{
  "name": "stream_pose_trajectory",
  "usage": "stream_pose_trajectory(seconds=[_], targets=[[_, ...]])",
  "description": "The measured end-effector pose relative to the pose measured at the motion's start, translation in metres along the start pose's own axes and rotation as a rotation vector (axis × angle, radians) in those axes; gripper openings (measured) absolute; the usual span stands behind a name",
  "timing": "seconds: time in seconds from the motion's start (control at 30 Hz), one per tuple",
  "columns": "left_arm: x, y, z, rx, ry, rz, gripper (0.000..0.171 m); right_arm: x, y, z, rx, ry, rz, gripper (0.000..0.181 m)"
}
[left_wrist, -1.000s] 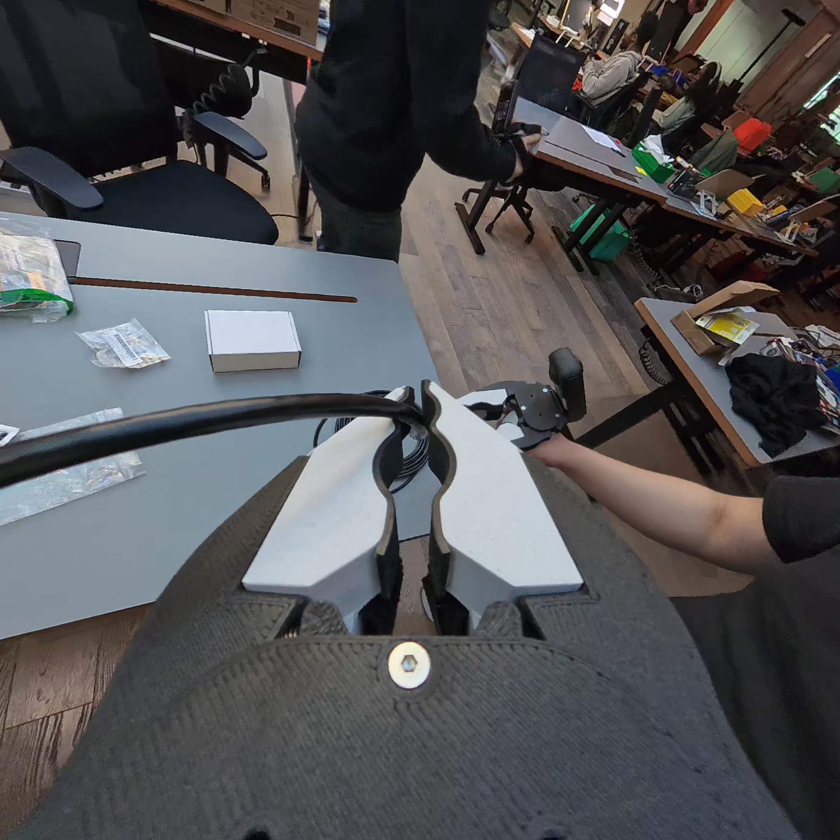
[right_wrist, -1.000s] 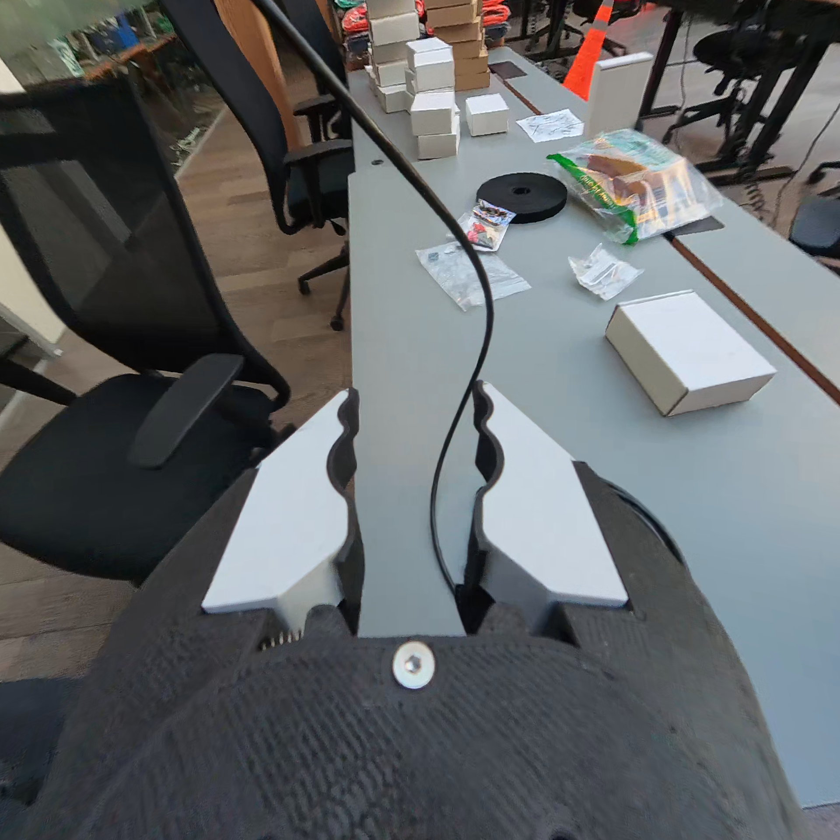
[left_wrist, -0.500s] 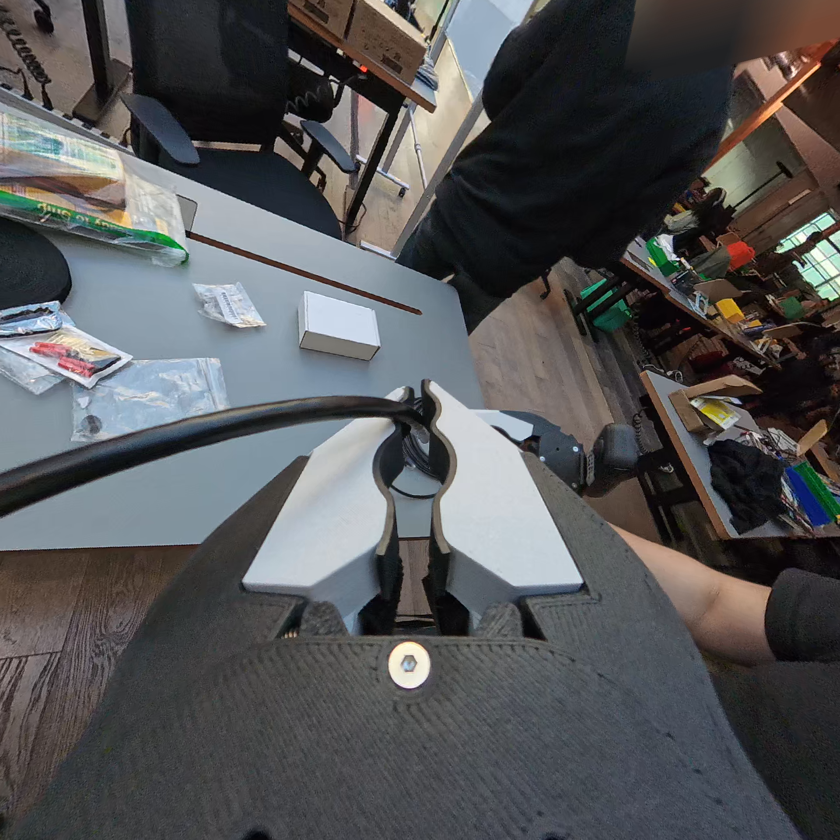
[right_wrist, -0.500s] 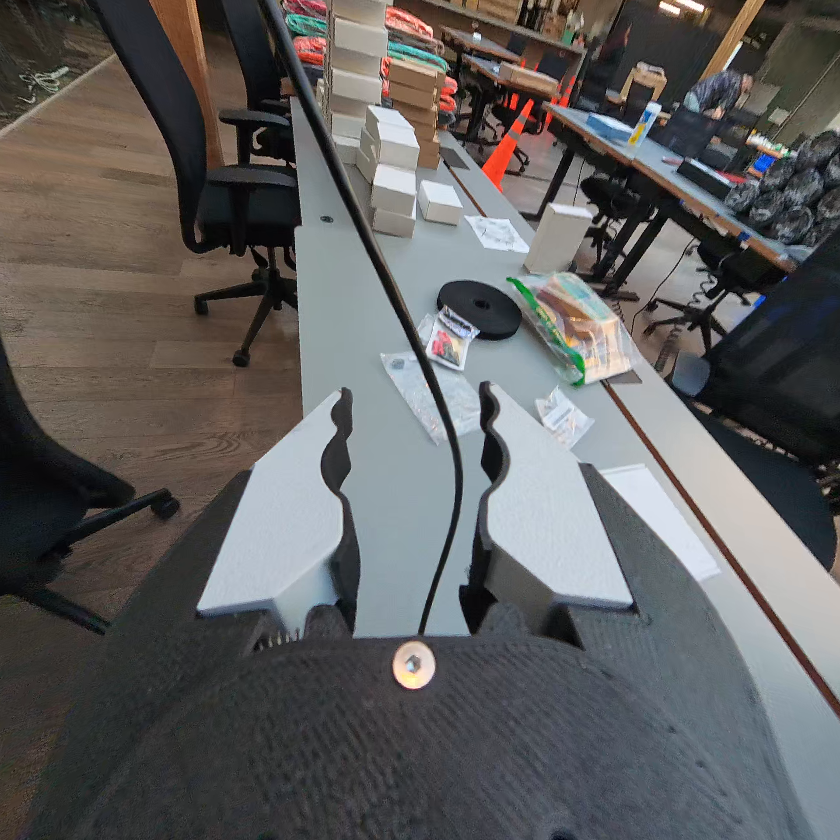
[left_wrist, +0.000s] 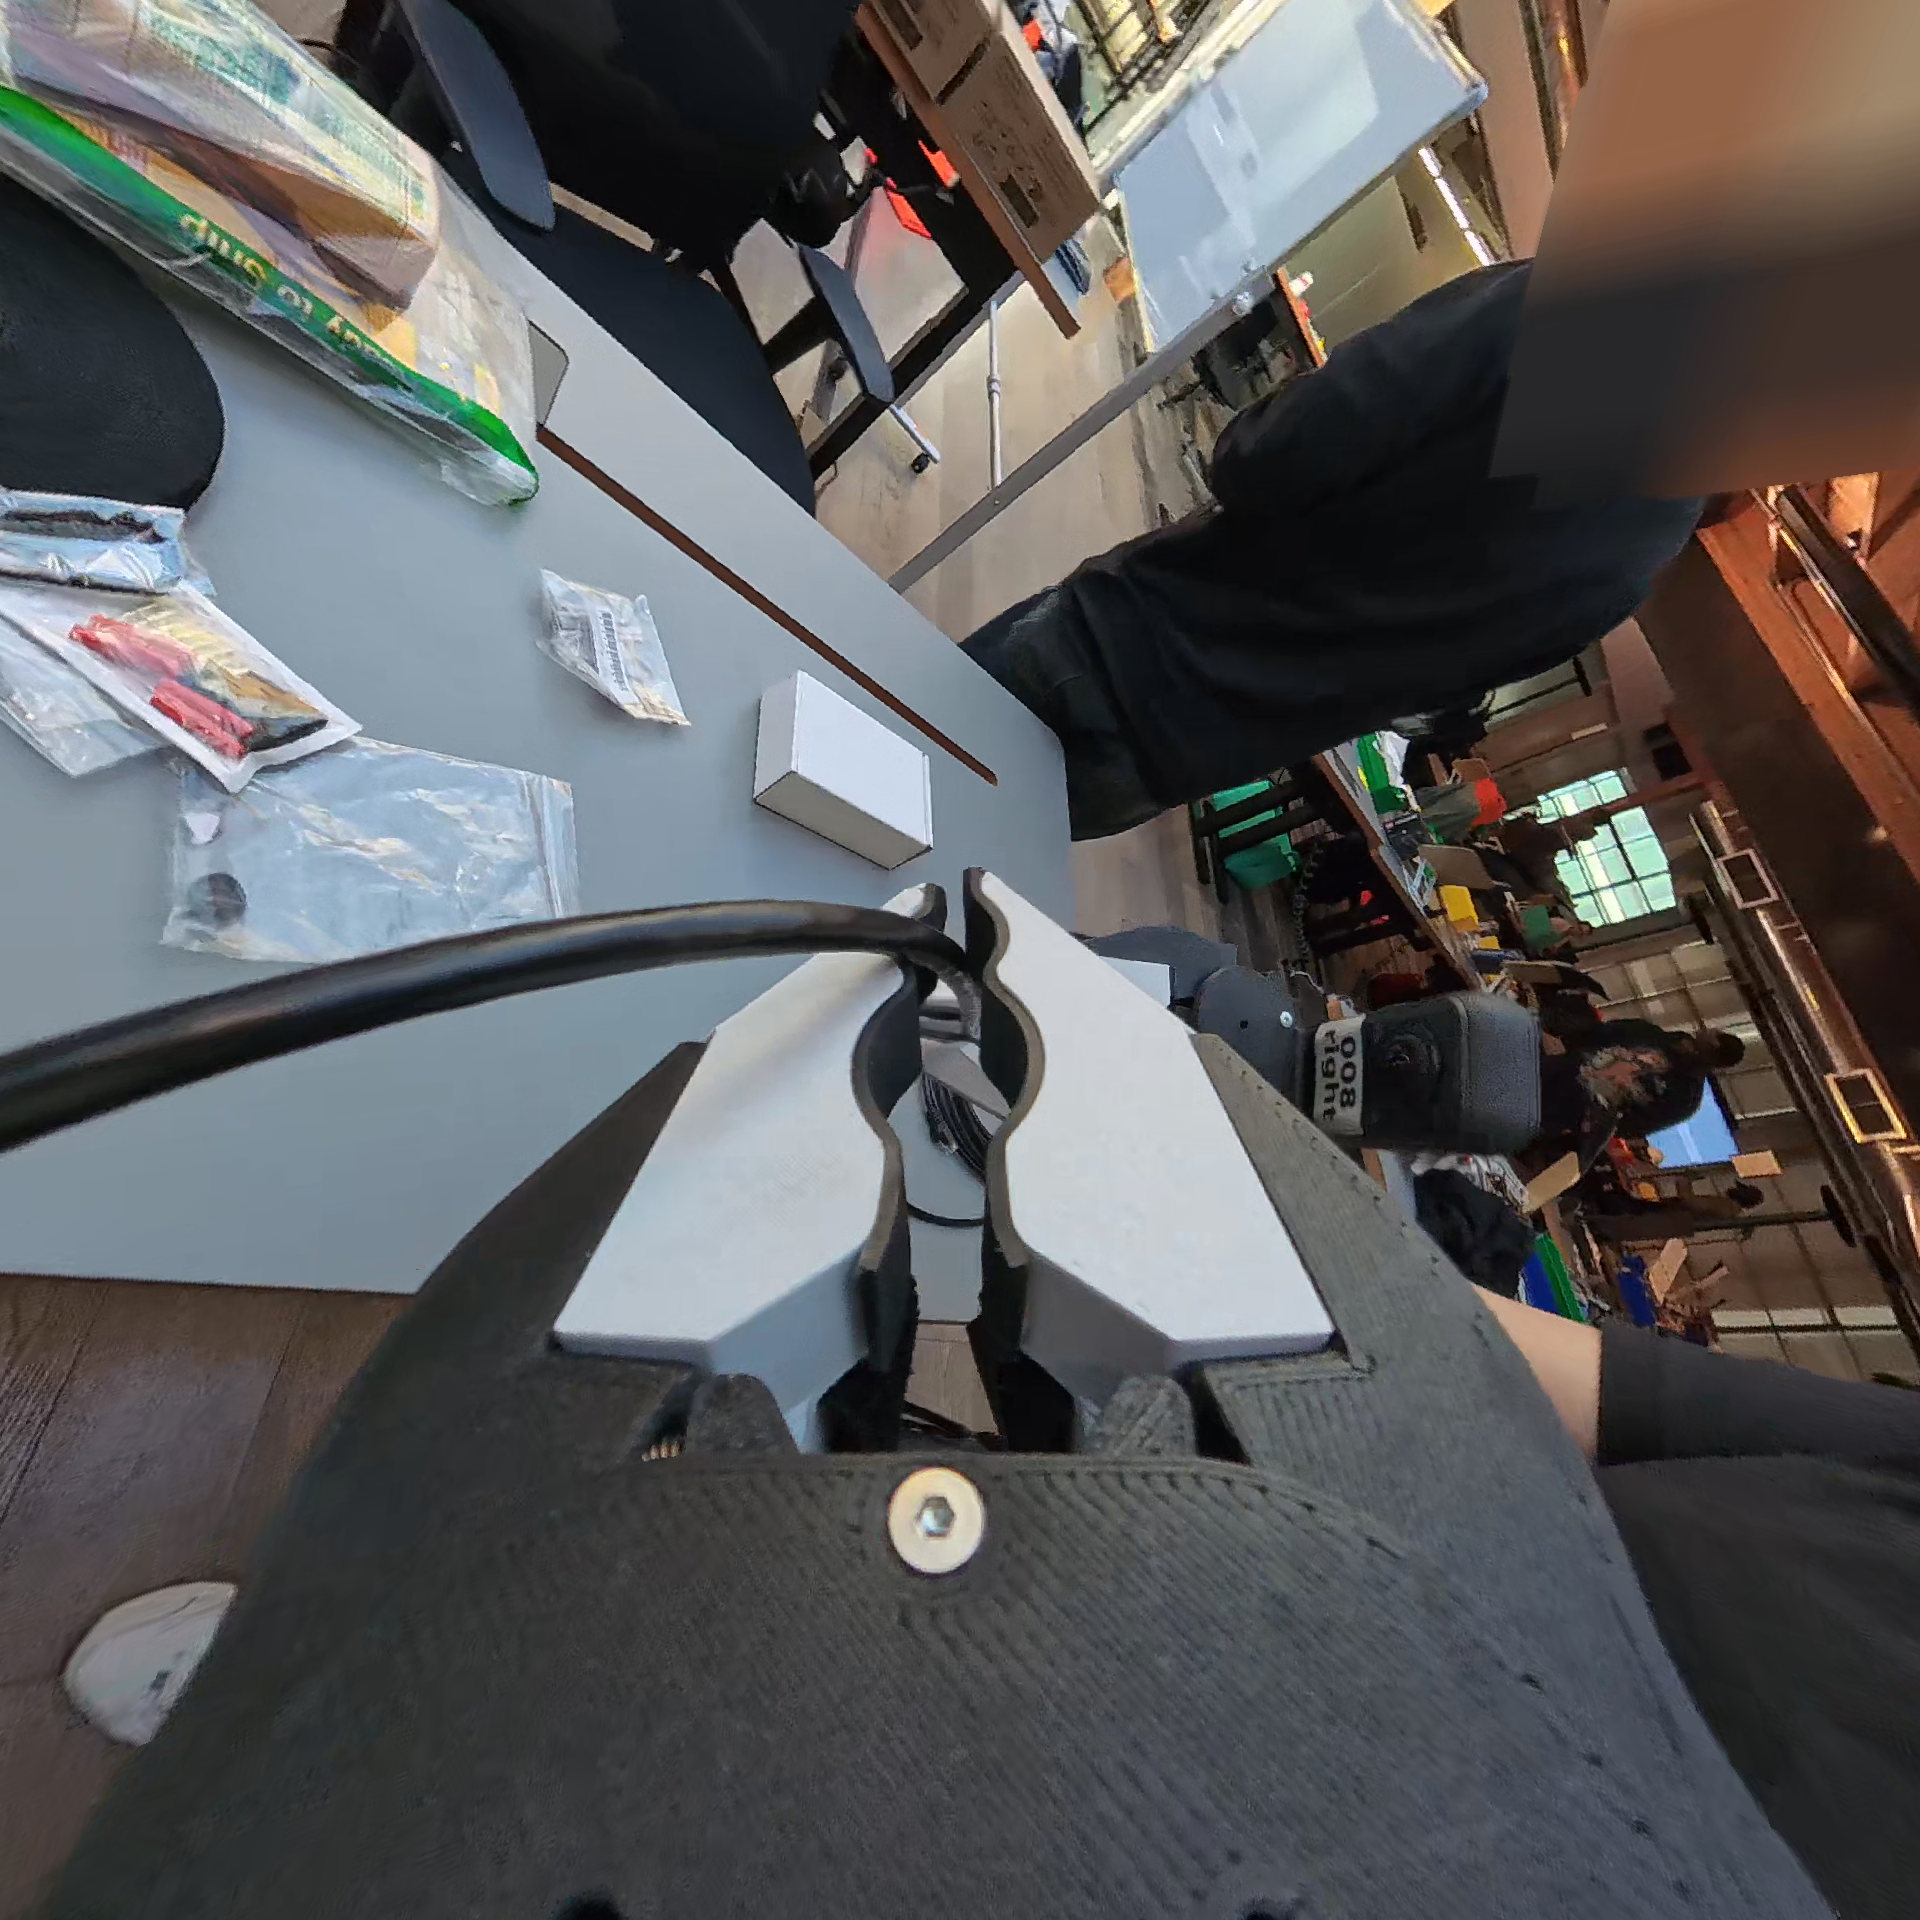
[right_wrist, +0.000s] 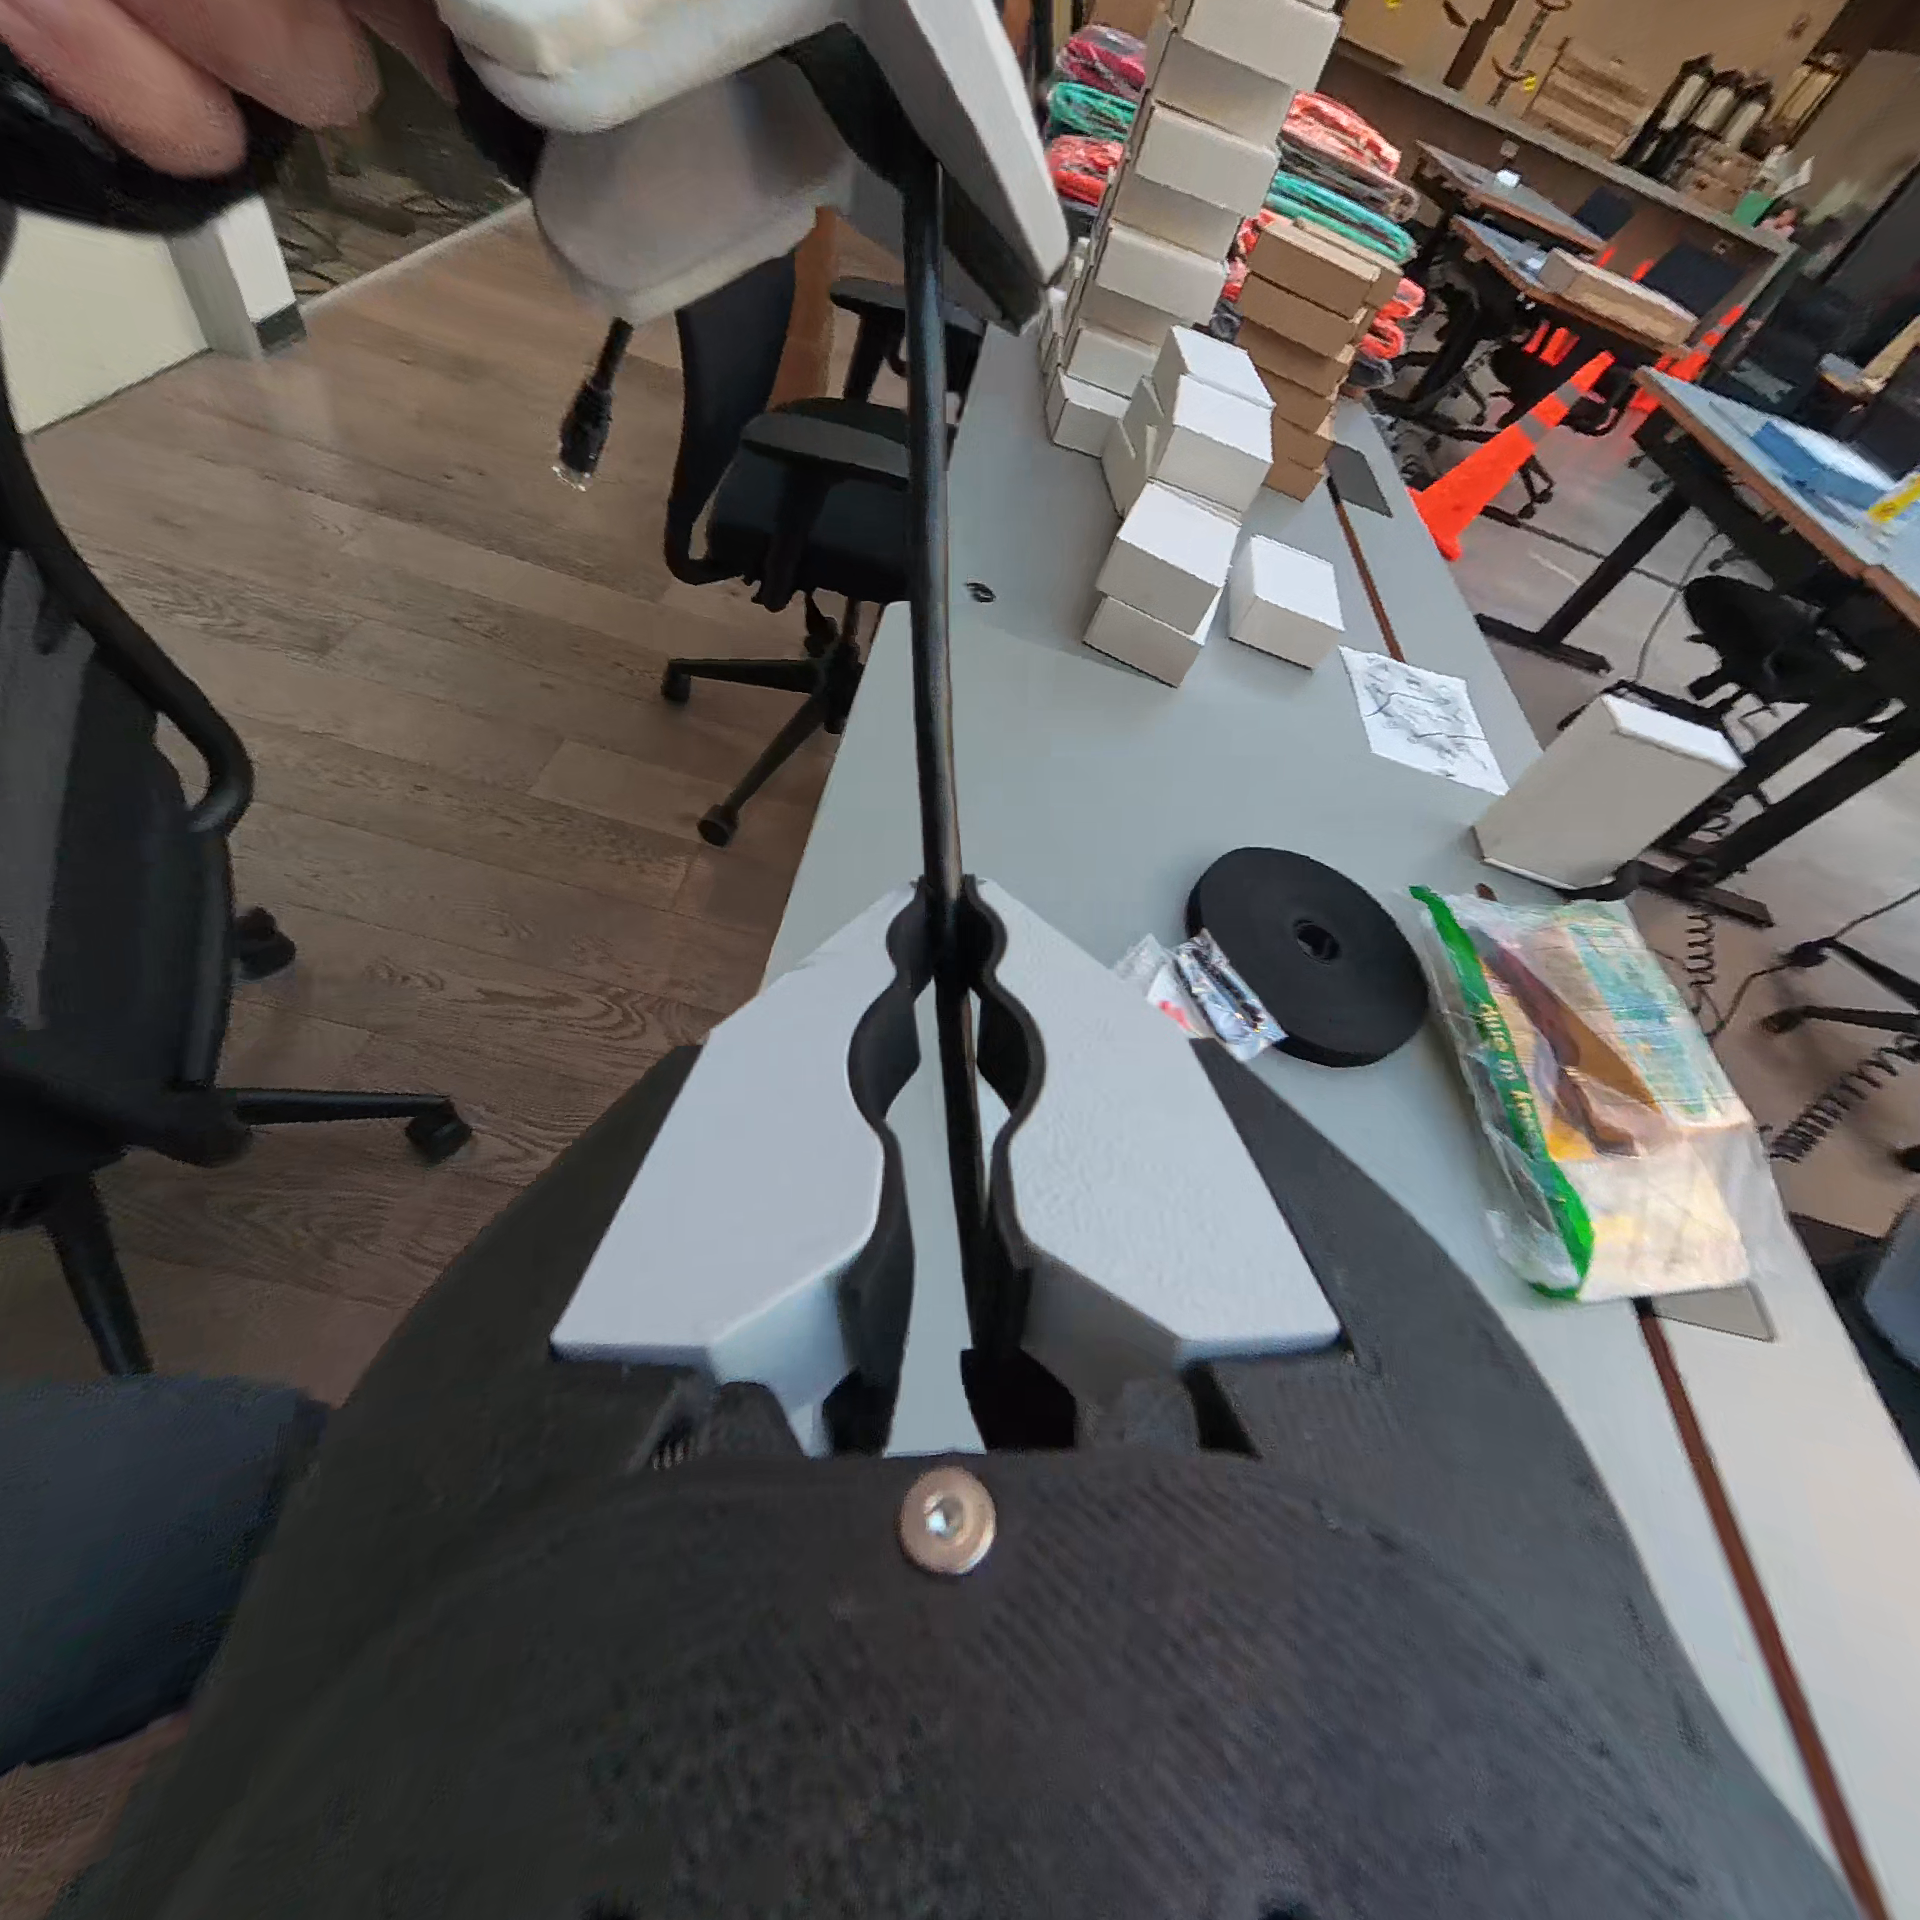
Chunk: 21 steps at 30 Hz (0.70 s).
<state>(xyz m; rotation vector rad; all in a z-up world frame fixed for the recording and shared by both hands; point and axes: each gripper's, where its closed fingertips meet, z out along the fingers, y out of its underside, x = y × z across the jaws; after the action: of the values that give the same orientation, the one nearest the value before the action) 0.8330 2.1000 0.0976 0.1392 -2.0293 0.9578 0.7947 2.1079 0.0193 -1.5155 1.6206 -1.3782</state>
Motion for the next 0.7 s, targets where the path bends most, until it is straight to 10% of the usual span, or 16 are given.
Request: stream_pose_trajectory(seconds=[0.2,0.43,0.7], targets=[[-0.079,-0.035,-0.006,0.022,0.146,-0.080,0.036,0.017,0.003,0.041,-0.051,-0.042,0.117,0.000],[-0.198,-0.102,-0.019,0.138,0.369,-0.373,0.028,0.014,0.022,0.100,-0.191,-0.068,0.148,0.000],[-0.309,-0.093,0.008,-0.077,0.213,-0.403,0.013,0.001,0.078,0.150,-0.418,-0.066,0.170,0.001]])
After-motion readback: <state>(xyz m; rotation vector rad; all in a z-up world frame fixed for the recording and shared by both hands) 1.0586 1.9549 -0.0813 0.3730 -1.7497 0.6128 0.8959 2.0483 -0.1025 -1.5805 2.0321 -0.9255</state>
